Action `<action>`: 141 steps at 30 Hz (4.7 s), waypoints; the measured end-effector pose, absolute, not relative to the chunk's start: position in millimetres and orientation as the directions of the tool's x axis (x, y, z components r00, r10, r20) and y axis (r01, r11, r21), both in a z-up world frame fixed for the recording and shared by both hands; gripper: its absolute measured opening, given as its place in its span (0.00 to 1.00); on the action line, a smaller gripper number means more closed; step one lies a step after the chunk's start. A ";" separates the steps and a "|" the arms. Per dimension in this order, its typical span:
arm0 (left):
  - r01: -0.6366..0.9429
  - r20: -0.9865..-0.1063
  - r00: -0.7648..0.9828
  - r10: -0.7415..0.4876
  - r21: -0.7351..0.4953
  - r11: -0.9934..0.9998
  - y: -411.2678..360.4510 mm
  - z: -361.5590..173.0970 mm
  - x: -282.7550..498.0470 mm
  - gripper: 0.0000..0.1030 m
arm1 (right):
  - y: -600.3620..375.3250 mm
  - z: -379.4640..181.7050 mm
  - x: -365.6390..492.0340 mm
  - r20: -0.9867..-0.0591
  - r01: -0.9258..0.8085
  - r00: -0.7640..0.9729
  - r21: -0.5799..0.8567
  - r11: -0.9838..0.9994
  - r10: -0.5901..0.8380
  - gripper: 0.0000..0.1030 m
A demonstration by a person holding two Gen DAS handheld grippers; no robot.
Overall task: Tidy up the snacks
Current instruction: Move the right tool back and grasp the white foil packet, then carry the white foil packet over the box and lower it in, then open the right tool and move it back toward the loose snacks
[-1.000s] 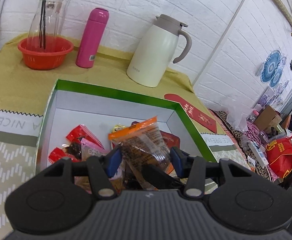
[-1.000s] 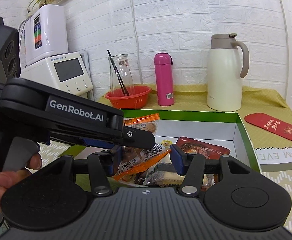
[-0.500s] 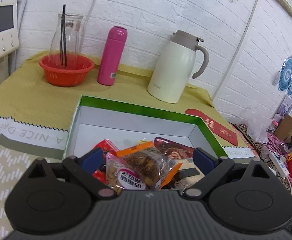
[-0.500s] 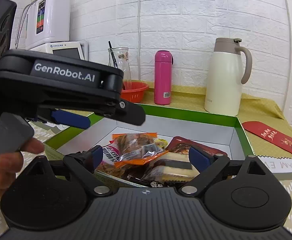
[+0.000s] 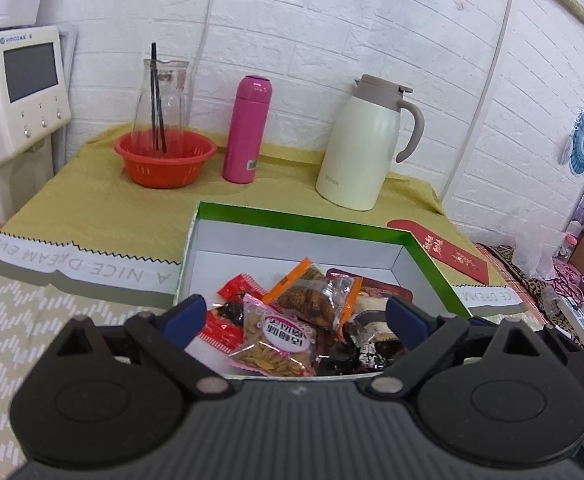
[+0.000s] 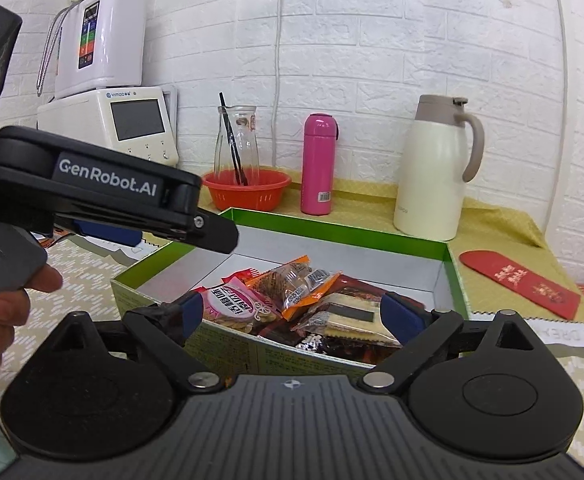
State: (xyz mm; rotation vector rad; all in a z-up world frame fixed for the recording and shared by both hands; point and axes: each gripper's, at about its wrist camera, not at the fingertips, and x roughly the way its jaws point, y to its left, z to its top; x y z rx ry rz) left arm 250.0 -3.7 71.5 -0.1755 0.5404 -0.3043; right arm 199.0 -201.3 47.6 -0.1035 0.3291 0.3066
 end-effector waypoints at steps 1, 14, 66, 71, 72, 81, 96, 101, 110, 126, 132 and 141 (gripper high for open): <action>0.240 -0.477 0.815 -0.329 -0.239 0.941 -4.2 74.4 242.6 0.92 | -203.1 50.2 192.8 -0.332 -0.313 0.901 -0.048 0.949 0.280 1.00; 0.194 -0.526 0.781 -0.336 -0.307 0.932 22.1 50.0 146.7 0.92 | -221.4 19.4 112.0 -0.424 -0.386 0.813 0.120 0.915 0.399 1.00; 0.444 -0.623 0.462 -0.631 -0.453 0.773 0.5 -16.0 114.8 0.53 | -226.5 -14.3 52.9 -0.540 -0.389 0.745 0.125 0.913 0.391 0.95; 0.415 -0.620 0.481 -0.620 -0.462 0.784 6.9 -15.2 116.9 0.55 | -227.1 -11.2 48.0 -0.535 -0.382 0.755 0.108 0.918 0.378 0.93; 0.417 -0.617 0.478 -0.625 -0.467 0.780 7.8 -15.0 117.4 0.55 | -226.2 -11.6 47.4 -0.537 -0.383 0.754 0.109 0.917 0.379 0.91; 0.445 -0.619 0.448 -0.644 -0.471 0.762 3.8 -16.2 121.8 0.50 | -221.6 -17.6 52.1 -0.559 -0.348 0.742 0.148 0.926 0.369 0.67; 0.452 -0.631 0.469 -0.619 -0.430 0.781 2.0 -15.6 117.8 0.39 | -213.4 -19.0 54.6 -0.551 -0.300 0.764 0.156 0.941 0.335 0.51; 0.440 -0.627 0.483 -0.611 -0.430 0.788 2.5 -12.4 113.3 0.31 | -211.4 -14.6 52.3 -0.542 -0.307 0.772 0.142 0.941 0.333 0.37; 0.471 -0.531 0.600 -0.599 -0.370 0.801 5.4 45.7 127.4 0.30 | -204.8 36.0 76.5 -0.428 -0.347 0.838 0.058 0.936 0.337 0.33; 0.419 -0.515 0.664 -0.542 -0.343 0.840 -1.0 75.7 263.5 0.30 | -199.7 52.2 209.1 -0.367 -0.334 0.867 0.073 0.940 0.337 0.33; 0.393 -0.547 0.642 -0.538 -0.367 0.843 0.6 57.0 292.1 0.30 | -196.1 38.6 232.3 -0.405 -0.325 0.852 0.088 0.942 0.332 0.33; 0.348 -0.539 0.666 -0.515 -0.387 0.854 7.3 49.3 295.1 0.67 | -200.7 28.4 232.8 -0.381 -0.327 0.866 0.058 0.943 0.324 1.00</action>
